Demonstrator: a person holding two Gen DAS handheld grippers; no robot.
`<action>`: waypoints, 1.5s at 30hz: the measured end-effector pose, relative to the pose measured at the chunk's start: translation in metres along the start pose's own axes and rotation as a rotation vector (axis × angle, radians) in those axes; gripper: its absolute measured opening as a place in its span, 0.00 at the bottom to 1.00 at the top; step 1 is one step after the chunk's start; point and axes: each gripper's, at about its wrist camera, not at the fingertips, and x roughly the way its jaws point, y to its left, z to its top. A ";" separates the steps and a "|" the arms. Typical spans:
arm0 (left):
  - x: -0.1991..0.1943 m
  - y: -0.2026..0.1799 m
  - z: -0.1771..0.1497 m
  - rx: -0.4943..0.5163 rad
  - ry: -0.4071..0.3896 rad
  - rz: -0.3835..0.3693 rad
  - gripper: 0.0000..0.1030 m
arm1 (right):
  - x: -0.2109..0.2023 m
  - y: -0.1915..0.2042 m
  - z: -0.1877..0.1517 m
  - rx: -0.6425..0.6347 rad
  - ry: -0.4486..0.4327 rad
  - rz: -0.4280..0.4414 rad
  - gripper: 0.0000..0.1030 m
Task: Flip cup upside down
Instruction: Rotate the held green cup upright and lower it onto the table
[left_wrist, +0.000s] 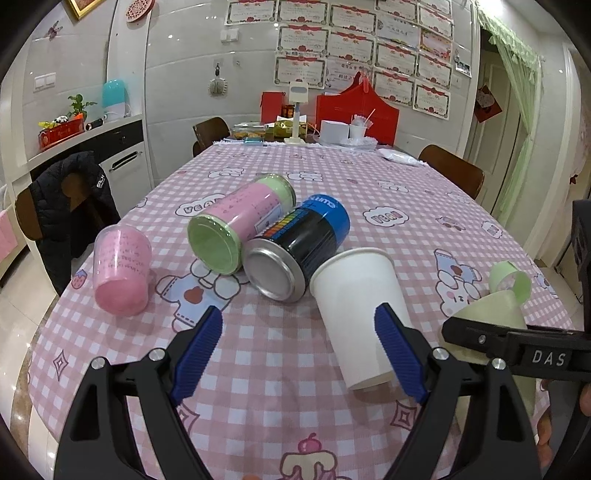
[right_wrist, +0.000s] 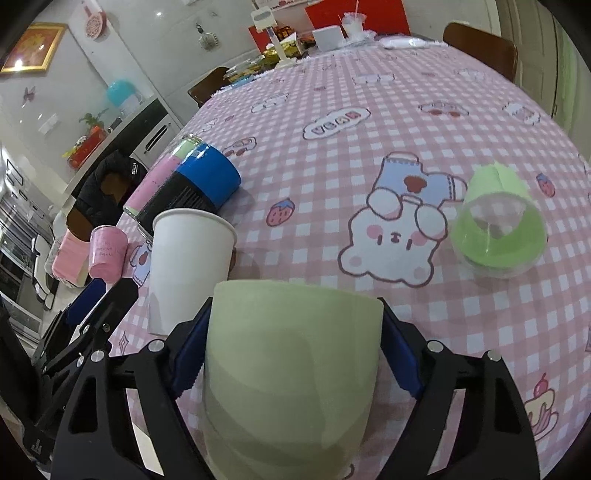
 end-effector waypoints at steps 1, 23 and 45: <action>0.000 0.000 0.000 0.000 0.000 0.000 0.81 | 0.000 0.001 0.001 -0.005 -0.005 -0.002 0.77; -0.019 0.003 -0.001 -0.030 -0.029 -0.015 0.81 | -0.036 0.036 -0.013 -0.275 -0.345 -0.172 0.75; -0.043 -0.006 -0.008 0.006 -0.053 -0.006 0.81 | -0.047 0.041 -0.037 -0.273 -0.370 -0.166 0.75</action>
